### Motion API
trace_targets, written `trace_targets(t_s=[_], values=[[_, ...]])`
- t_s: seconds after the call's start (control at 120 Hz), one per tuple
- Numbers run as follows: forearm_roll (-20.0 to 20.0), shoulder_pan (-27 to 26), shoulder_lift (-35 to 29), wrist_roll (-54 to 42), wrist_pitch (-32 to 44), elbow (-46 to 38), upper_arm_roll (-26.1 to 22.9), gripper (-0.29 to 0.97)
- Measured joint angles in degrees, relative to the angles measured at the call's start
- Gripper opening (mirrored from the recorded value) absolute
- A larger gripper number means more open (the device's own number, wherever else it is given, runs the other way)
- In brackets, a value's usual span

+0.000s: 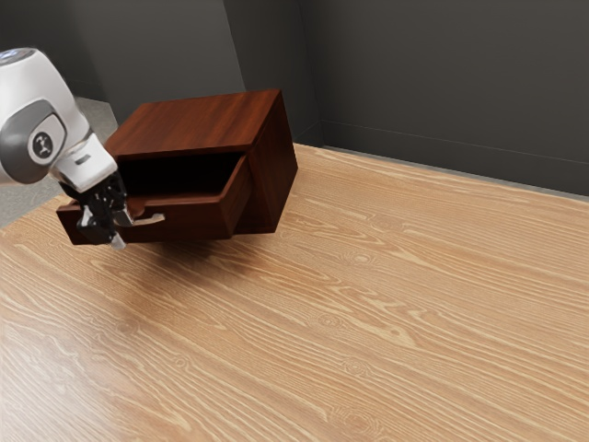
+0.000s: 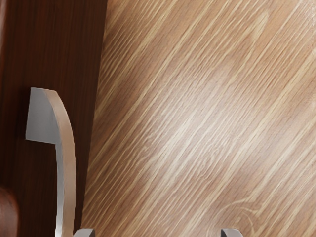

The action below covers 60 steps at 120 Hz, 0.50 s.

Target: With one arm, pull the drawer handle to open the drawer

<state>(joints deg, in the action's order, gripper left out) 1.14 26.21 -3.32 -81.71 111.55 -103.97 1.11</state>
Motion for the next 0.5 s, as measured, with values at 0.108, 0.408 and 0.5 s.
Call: trace_targets(t_s=[0.108, 0.408, 0.5], values=[[0.7, 0.1, -5.8, 1.0, 0.3, -3.1, -1.4, 0.29], [1.3, 0.0, -15.7, 5.6, -9.8, 6.2, -5.8, 0.52], [1.0, -0.1, -16.4, 6.9, -14.1, 8.6, -10.9, 0.57]])
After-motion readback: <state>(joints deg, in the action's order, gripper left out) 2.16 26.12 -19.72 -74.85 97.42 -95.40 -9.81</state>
